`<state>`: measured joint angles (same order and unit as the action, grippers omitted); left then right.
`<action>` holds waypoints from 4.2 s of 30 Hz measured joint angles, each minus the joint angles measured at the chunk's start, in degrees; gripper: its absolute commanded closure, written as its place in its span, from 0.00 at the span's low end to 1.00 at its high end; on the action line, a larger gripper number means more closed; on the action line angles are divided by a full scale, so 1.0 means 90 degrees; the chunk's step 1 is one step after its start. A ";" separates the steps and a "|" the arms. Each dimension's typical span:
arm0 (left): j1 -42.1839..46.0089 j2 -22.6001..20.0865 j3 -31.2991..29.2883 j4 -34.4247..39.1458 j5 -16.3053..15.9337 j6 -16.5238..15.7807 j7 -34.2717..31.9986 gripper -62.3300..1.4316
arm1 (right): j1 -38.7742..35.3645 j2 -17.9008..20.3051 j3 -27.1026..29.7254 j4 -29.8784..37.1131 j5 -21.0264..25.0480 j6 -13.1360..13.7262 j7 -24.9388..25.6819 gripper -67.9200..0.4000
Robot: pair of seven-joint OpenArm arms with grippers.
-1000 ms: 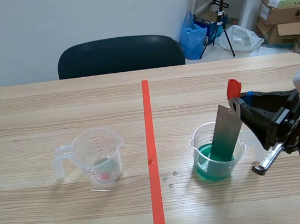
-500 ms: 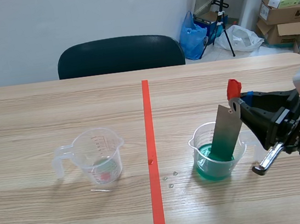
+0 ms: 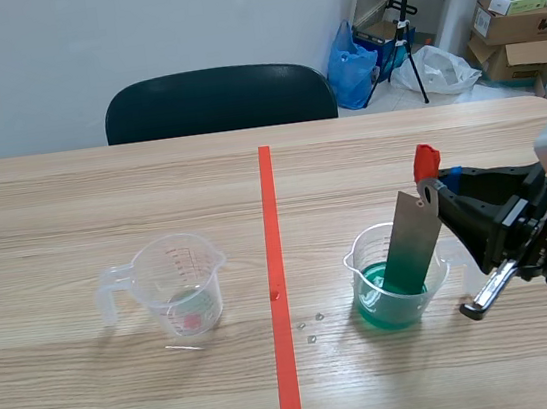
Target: Do the redox reaction experiment
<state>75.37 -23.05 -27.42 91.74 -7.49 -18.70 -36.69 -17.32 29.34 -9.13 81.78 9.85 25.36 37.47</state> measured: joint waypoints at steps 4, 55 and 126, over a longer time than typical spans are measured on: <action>0.0000 0.0000 0.0000 0.0000 0.0000 0.0000 0.0000 0.00 | 0.0000 0.0000 0.0000 0.0000 0.0000 0.0000 0.0000 0.98; 0.0000 0.0000 0.0000 0.0000 0.0000 0.0000 0.0000 0.00 | 0.0000 0.0000 0.0000 0.0000 0.0000 0.0000 0.0000 0.98; 0.0000 0.0000 0.0000 0.0000 0.0000 0.0000 0.0000 0.00 | -0.1236 0.0041 0.1319 0.2616 0.0034 0.0532 -0.0833 0.97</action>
<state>75.37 -23.05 -27.42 91.74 -7.49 -18.70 -36.69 -28.45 29.71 2.74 105.32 10.15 30.15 29.98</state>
